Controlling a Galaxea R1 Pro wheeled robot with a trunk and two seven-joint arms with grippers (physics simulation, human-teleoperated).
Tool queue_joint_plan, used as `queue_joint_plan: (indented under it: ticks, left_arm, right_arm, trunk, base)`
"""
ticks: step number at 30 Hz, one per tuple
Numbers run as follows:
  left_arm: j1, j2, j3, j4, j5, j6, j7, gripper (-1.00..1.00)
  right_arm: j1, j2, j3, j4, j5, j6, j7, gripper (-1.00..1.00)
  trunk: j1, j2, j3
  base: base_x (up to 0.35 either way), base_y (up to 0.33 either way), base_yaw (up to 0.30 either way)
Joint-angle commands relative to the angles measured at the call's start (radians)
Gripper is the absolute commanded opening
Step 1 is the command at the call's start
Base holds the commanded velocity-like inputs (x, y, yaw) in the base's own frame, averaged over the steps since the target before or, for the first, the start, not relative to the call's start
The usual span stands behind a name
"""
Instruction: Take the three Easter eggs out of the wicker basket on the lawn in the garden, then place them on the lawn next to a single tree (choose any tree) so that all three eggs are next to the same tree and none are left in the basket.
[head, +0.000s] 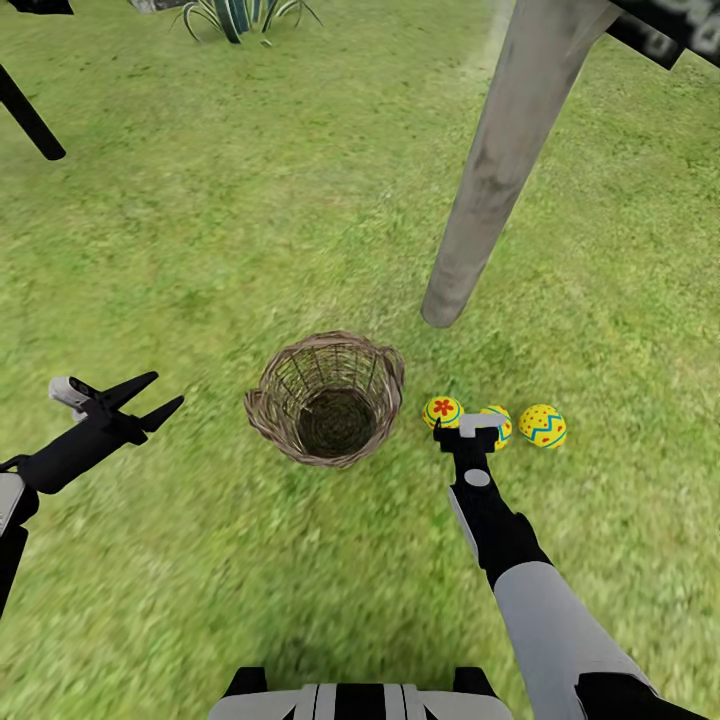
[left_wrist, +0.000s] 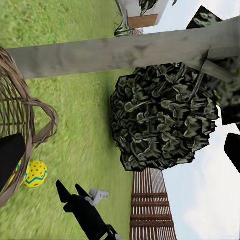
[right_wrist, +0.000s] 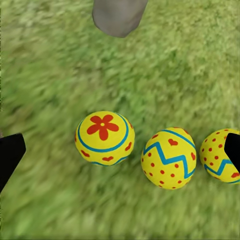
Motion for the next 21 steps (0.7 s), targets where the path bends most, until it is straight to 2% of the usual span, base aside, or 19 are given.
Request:
queue_joint_plan:
  ticks: [1,12,21]
  left_arm:
    - [-0.001,0.000,0.001,0.002,-0.001,0.005,-0.004,1.00]
    - [-0.001,0.000,0.000,-0.002,0.000,0.005,-0.004,1.00]
    - [-0.001,0.005,0.012,-0.001,-0.003,0.004,-0.006,1.00]
  right_arm:
    - [0.000,0.001,-0.004,0.000,0.008,-0.001,0.000,1.00]
    - [0.000,0.002,-0.003,0.002,0.009,-0.003,0.000,1.00]
    - [0.000,0.001,-0.004,0.005,0.009,-0.003,0.000,1.00]
  trunk:
    - [-0.004,0.007,0.003]
    - [-0.046,0.084,0.038]
    - [-0.081,0.147,0.079]
  base:
    - [0.000,0.000,0.000]
    - [0.000,0.000,0.000]
    - [0.000,0.000,0.000]
